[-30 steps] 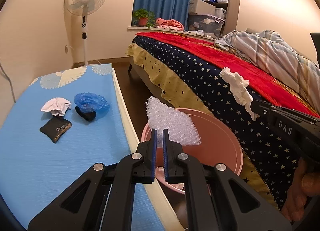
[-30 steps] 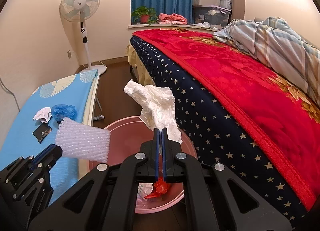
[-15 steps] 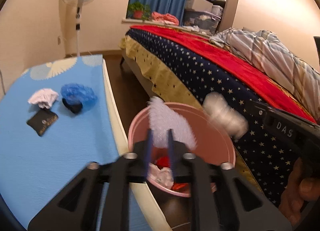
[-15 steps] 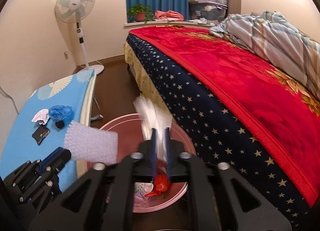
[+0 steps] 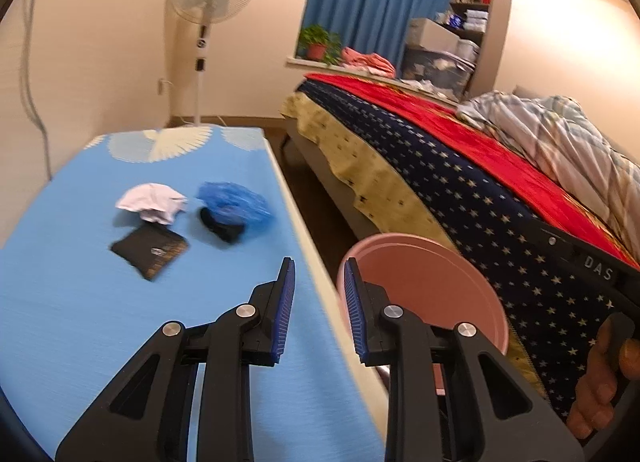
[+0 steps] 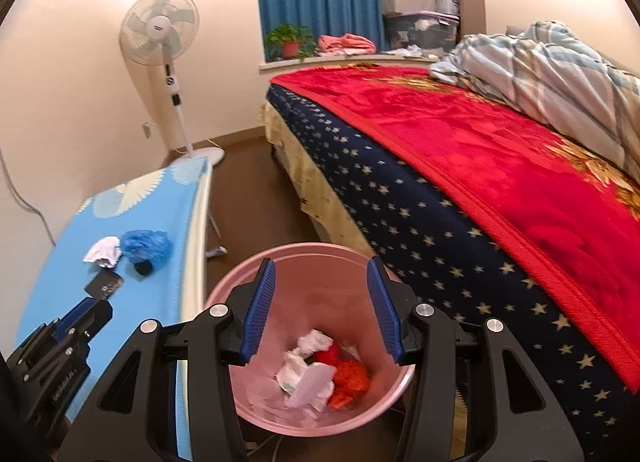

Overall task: Collect trash
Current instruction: 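Open both grippers over the pink bin to drop the bubble wrap and tissue, then move the left gripper to the crumpled white paper while the right gripper approaches the blue bag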

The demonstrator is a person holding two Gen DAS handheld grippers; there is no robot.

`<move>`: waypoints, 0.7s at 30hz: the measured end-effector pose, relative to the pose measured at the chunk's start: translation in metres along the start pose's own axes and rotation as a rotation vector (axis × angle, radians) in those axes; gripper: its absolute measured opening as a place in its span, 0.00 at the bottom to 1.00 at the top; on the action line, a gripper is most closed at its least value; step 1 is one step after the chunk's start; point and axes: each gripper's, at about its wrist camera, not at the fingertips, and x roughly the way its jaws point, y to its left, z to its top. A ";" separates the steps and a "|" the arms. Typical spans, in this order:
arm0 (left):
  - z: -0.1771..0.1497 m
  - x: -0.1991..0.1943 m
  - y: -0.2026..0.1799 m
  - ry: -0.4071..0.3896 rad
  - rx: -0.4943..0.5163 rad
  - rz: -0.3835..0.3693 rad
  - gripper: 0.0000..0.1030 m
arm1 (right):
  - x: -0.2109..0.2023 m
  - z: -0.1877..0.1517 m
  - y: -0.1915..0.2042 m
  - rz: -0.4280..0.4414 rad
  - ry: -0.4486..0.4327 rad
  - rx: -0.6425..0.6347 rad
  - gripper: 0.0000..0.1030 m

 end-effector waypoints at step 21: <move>0.015 0.017 0.123 -0.060 -0.177 0.198 0.24 | 0.055 -0.002 0.097 0.214 0.008 -0.011 0.44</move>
